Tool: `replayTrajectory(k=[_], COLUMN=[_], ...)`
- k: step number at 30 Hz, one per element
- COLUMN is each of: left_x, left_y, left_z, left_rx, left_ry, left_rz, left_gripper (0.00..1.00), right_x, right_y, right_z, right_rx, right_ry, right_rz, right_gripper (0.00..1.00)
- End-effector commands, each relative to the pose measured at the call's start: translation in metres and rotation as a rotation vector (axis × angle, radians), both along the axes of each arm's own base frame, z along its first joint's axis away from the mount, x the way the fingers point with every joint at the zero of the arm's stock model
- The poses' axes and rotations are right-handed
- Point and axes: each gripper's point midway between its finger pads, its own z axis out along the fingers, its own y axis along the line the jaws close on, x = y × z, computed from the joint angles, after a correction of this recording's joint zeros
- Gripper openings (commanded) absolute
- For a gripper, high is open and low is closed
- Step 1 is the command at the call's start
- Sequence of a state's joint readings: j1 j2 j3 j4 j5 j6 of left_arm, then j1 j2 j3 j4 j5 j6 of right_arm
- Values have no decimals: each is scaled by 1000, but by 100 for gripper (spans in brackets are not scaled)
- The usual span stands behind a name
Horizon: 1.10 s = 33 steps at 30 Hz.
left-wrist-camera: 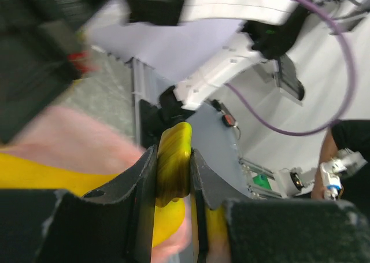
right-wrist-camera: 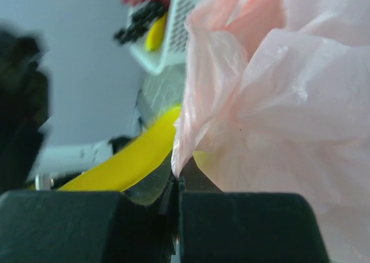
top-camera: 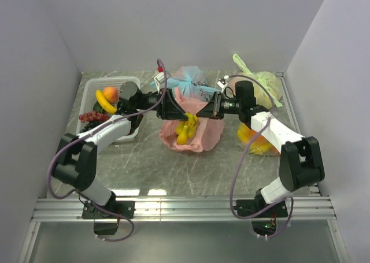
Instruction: Place the fake fruits into the plastic bag and tie a complex knot
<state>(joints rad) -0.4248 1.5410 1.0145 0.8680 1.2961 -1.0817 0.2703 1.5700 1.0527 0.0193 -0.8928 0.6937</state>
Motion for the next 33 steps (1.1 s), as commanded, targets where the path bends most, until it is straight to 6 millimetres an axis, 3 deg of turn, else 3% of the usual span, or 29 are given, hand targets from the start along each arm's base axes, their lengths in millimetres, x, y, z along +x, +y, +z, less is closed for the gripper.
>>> replayTrajectory(k=[1, 3, 4, 5, 8, 10, 11, 12, 15, 16, 17, 19, 21, 22, 27, 28, 30, 33], left_x=[29, 17, 10, 5, 5, 14, 26, 38, 57, 80, 85, 111, 120, 135, 166, 166, 162, 120], left_y=[-5, -3, 0, 1, 2, -3, -7, -10, -9, -7, -2, 10, 20, 29, 59, 64, 61, 41], left_z=[-34, -41, -32, -31, -35, -26, -34, -23, -19, -21, -32, -39, -42, -45, -44, -57, -54, -67], left_rx=[39, 35, -14, -9, -17, -39, -15, -28, -25, -5, 74, 138, 175, 211, 338, 407, 446, 463], left_ry=[45, 140, 63, 132, 129, 61, 35, -10, -108, -204, -160, -244, -226, -225, -260, -252, -294, -338], left_rz=[56, -7, -23, -38, -17, 23, 57, 103, 206, 323, 376, 536, 611, 705, 930, 932, 890, 655], left_gripper=[0, 1, 0, 1, 0, 1, 1, 0, 1, 1, 0, 0, 0, 0, 0, 0, 0, 0], right_x=[-41, -38, -36, -34, -33, -34, -37, -41, -55, -60, -61, -73, -77, -76, -84, -86, -84, -75], right_y=[11, 11, 10, 10, 13, 13, 13, 13, 12, 10, 9, 2, -2, -5, -11, -11, -11, -9], right_z=[60, 60, 59, 59, 65, 60, 57, 50, 40, 35, 35, 23, 18, 14, 10, 11, 14, 14], right_rx=[95, 80, 72, 72, 91, 95, 98, 99, 106, 95, 76, 32, 18, 9, 27, 30, 33, 27], right_ry=[-162, -189, -189, -195, -182, -157, -133, -103, -24, 10, -12, 74, 80, 99, 173, 188, 176, 171], right_rz=[134, 130, 124, 125, 148, 154, 156, 161, 193, 204, 222, 242, 278, 283, 334, 338, 342, 315], right_gripper=[0, 0, 0, 0, 0, 0, 0, 0, 0, 0, 0, 0, 0, 0, 0, 0, 0, 0])
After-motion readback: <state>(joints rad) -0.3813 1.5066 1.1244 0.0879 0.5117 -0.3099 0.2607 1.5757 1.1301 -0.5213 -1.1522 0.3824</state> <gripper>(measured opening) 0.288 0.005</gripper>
